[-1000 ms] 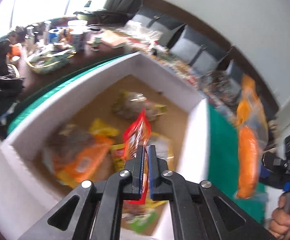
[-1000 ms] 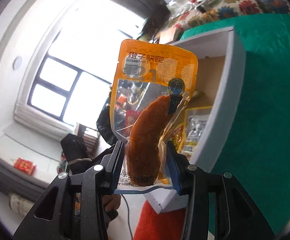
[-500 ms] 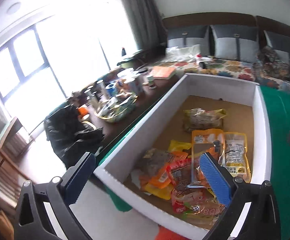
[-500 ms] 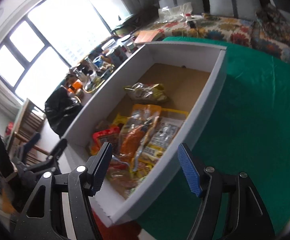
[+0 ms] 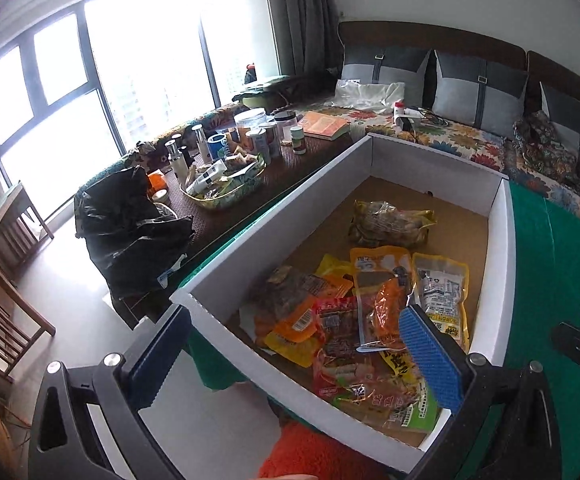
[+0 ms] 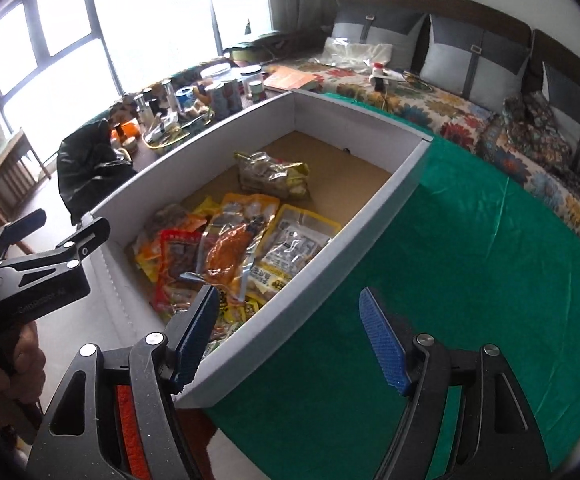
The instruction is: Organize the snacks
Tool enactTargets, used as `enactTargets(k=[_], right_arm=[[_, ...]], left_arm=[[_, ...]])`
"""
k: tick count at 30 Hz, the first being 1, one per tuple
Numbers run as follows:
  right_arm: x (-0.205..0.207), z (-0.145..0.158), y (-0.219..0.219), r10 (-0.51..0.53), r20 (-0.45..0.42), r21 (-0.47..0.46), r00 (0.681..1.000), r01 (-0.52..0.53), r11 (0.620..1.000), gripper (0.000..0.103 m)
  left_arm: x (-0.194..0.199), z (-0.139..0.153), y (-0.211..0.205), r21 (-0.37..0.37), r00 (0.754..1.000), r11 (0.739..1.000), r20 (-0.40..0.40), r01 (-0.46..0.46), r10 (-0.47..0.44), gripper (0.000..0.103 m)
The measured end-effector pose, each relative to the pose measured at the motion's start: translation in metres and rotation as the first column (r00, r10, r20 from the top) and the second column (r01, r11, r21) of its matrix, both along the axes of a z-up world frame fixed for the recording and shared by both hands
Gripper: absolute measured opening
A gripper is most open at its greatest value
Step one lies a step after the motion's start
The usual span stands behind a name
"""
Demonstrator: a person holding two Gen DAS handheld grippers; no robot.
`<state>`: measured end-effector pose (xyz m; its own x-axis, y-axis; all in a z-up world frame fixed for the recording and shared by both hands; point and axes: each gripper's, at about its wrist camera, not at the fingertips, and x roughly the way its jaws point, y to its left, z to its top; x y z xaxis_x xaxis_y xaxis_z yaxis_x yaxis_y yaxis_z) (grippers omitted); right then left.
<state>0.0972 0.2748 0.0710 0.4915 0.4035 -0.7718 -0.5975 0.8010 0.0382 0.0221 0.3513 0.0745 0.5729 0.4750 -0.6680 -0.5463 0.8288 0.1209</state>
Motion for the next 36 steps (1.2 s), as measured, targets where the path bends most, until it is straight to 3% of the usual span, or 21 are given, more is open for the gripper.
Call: enactTargets(k=[3,16,31,36], right_arm=[[-0.004,0.002,0.005,0.008,0.012,-0.006,1.0,-0.008,1.0,0.076],[-0.008,0.003,0.015,0.01,0.035,-0.035,0.999,-0.009,0.999,0.076],[-0.021,0.017,0.026,0.005,0.134,-0.052,0.991,0.002,0.999,0.076],[-0.02,0.021,0.029,-0.006,0.125,-0.05,0.992,0.012,0.999,0.081]], left_arm=[[-0.003,0.002,-0.002,0.016,1.0,1.0,-0.006,0.017,-0.017,0.103],[-0.007,-0.002,0.008,-0.063,1.0,0.998,-0.008,0.023,-0.023,0.103],[-0.014,0.011,0.015,-0.11,0.999,0.993,-0.007,0.036,-0.037,0.103],[-0.016,0.016,0.015,-0.113,0.999,0.993,-0.013,0.036,-0.038,0.103]])
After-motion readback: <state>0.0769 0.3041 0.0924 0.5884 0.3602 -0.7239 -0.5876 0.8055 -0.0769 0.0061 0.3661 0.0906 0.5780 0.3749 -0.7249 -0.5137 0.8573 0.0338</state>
